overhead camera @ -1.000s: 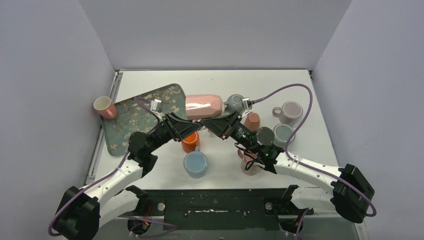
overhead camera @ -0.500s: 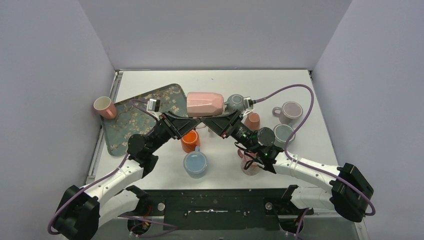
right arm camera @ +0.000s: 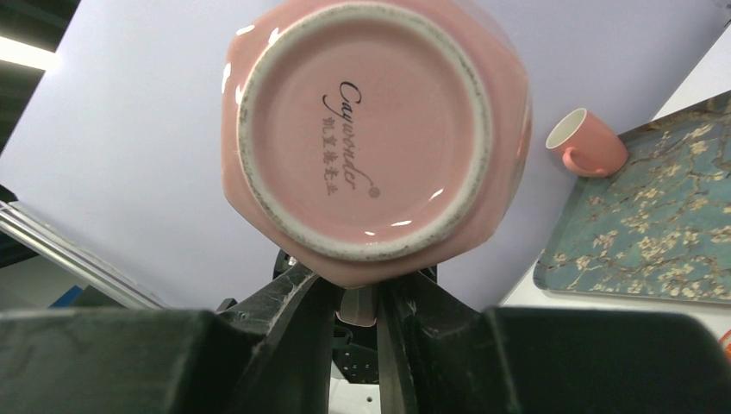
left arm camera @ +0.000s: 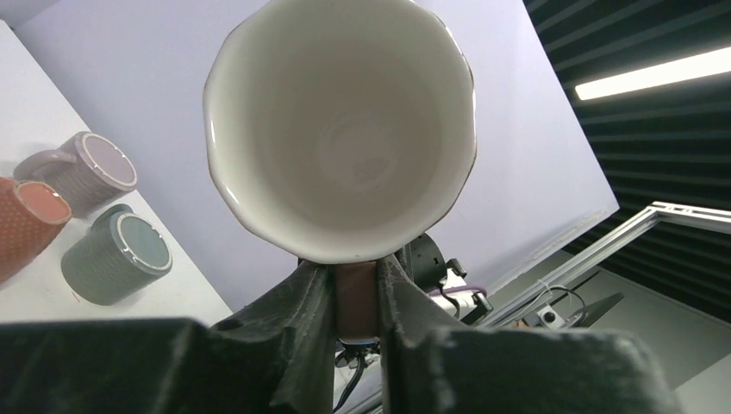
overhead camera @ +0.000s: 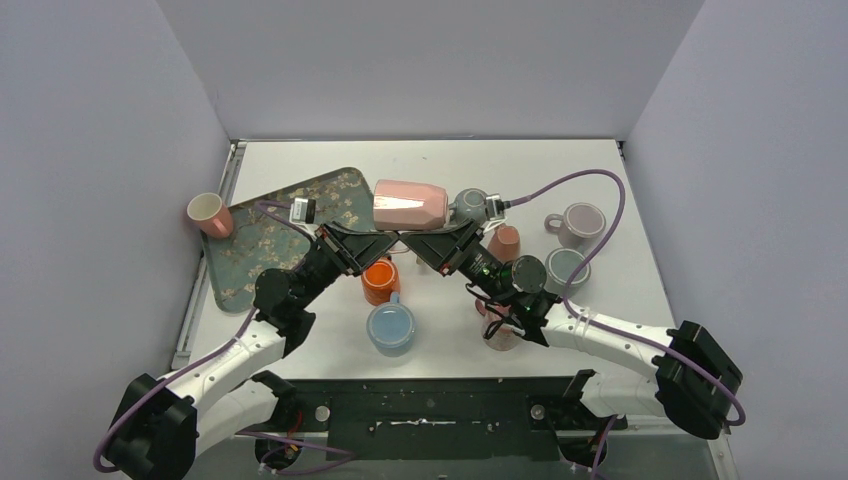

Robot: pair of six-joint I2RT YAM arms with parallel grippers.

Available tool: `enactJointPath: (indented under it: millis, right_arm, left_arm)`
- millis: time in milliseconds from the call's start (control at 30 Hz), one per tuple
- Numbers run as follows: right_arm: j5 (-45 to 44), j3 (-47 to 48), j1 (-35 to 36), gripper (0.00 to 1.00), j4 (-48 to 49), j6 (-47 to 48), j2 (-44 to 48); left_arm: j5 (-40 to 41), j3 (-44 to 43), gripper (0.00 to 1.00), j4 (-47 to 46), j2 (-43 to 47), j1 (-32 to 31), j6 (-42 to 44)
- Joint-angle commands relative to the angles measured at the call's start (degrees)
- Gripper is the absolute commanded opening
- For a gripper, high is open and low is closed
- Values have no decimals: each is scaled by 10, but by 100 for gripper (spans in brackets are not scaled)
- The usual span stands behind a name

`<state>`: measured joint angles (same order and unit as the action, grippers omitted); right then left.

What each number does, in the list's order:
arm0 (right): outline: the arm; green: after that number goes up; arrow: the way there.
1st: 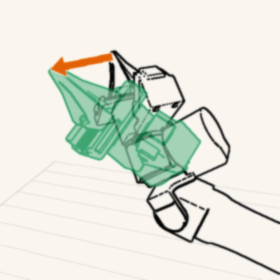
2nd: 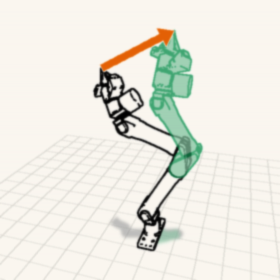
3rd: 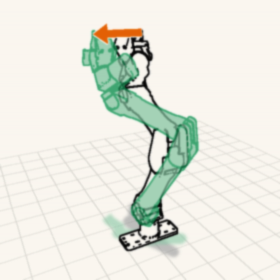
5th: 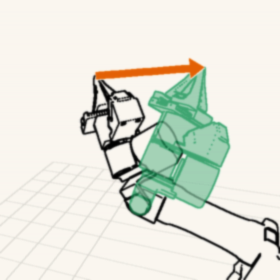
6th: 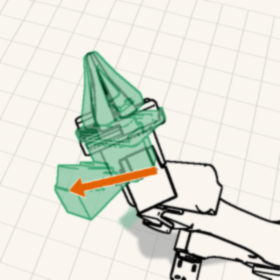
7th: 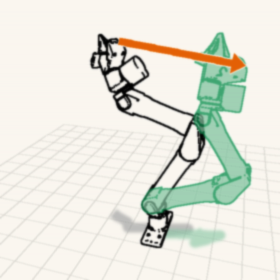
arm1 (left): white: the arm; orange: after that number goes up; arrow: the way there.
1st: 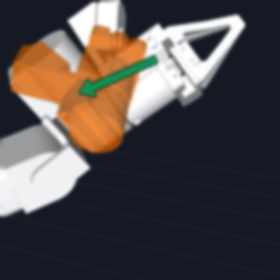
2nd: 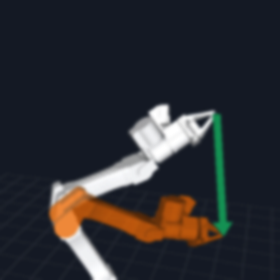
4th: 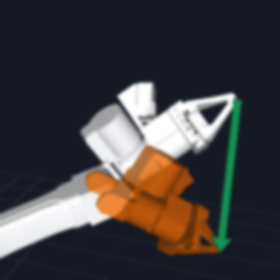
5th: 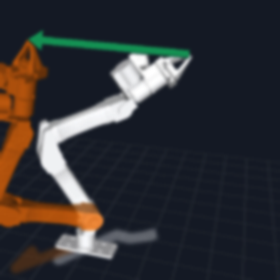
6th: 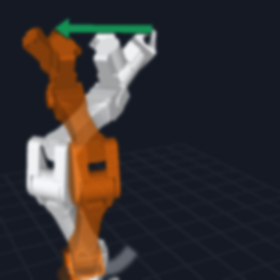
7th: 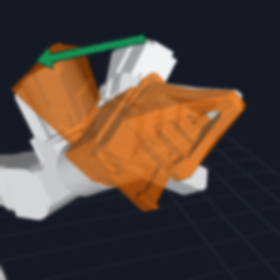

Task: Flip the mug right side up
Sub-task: Place the cup on the tray.

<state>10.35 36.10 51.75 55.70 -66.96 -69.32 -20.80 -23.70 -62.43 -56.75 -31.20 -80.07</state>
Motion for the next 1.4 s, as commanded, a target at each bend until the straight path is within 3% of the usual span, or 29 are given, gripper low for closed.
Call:
enactJointPath:
  millis: [0, 33, 167, 533, 833, 967, 1067, 1367]
  right_arm:
    - [39, 11, 21, 0, 73, 4, 2]
    - [38, 11, 21, 0, 70, 6, 3]
    - [33, 9, 21, 2, 37, 23, 11]
    - [-8, 8, 18, 37, -114, 104, 75]
    - [-13, 1, 18, 67, -188, 133, 106]
    - [1, -4, 19, 91, -212, 168, 125]
    - [-4, 5, 20, 99, -269, 203, 153]
    - [-50, 18, 20, 100, -399, 267, 225]
  left_arm:
    - [42, -20, 6, -14, 4, 0, 24]
    - [41, -20, 1, -11, 5, 0, 28]
    - [46, -17, 0, 2, 14, 0, 37]
    - [64, 5, 0, -52, 44, -1, 81]
    - [134, 51, 0, -45, 106, 0, 161]
    - [163, 35, 0, 91, 156, 0, 244]
    - [202, 11, 0, 198, 191, 0, 311]
    - [356, -110, 0, 486, 211, 1, 484]
